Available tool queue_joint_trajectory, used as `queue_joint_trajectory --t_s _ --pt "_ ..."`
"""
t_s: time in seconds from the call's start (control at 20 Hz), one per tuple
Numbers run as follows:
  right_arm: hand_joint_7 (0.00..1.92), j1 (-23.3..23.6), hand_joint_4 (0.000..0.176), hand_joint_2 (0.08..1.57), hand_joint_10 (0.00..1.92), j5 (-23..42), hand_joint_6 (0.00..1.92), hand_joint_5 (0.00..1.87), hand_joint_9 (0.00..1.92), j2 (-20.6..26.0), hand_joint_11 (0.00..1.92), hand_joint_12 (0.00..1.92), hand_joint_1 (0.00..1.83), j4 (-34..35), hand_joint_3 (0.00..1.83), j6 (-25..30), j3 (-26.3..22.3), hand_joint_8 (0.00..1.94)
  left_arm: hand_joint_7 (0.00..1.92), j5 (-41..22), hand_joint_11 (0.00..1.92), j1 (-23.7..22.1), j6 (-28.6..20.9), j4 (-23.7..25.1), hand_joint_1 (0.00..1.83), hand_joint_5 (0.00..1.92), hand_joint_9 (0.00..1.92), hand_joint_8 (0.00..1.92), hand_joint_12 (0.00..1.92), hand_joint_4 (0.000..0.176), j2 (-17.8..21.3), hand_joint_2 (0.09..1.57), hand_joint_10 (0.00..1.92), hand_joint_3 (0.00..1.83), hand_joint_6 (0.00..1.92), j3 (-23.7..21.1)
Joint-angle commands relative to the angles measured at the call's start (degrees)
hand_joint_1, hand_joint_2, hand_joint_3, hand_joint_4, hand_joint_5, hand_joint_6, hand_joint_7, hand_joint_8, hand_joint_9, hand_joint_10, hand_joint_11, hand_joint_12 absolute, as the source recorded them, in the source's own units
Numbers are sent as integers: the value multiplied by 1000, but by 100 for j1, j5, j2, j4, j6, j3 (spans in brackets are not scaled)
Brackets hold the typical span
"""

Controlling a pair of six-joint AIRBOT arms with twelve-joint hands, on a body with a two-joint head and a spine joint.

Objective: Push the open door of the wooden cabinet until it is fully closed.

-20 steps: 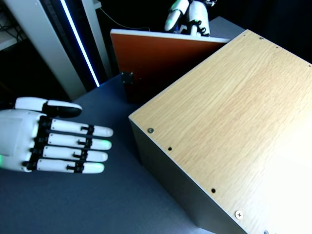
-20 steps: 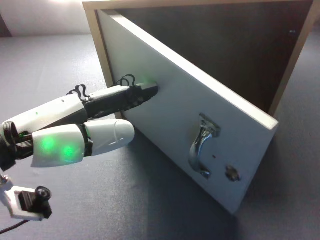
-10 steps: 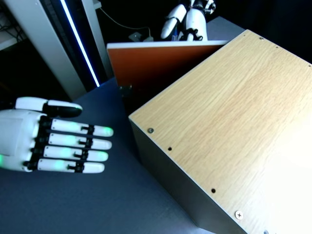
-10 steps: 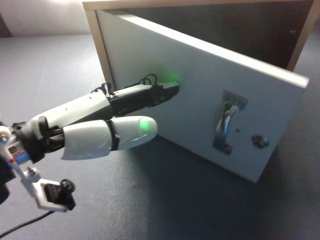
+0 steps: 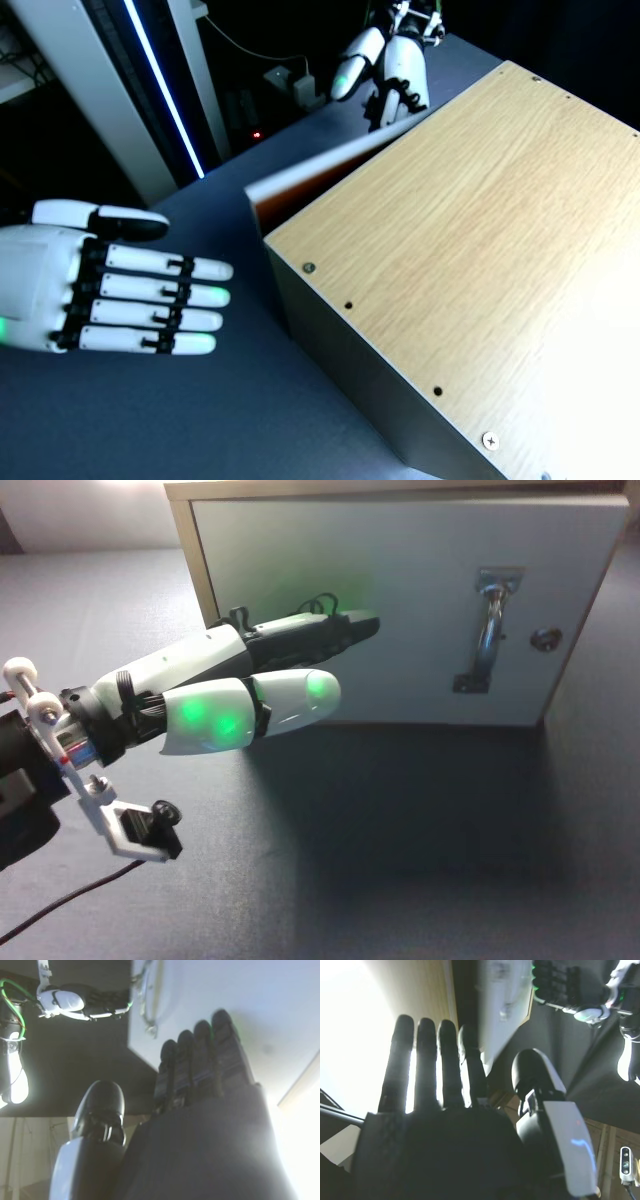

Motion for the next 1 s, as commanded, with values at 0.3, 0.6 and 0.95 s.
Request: queue_joint_trajectory --t_s 0.3,0.6,0.95 --pt "315 54 0 1442 2 698 2 332 280 -5 201 141 156 175 4 81 33 2 163 -637 237 -188 -30 -143 0 161 190 2 95 0 -128 1505 3 1 2 98" --pt "318 53 0 1428 3 727 1 334 279 -3 204 131 155 175 0 117 32 3 196 -1024 166 207 -30 -219 0 161 209 13 83 0 390 1495 10 0 2 -319" --pt "291 54 0 1432 2 800 3 338 261 7 217 123 160 187 0 122 13 3 255 -2196 240 1334 -30 -1194 0 230 278 9 150 0 1422 1448 9 0 10 -944"
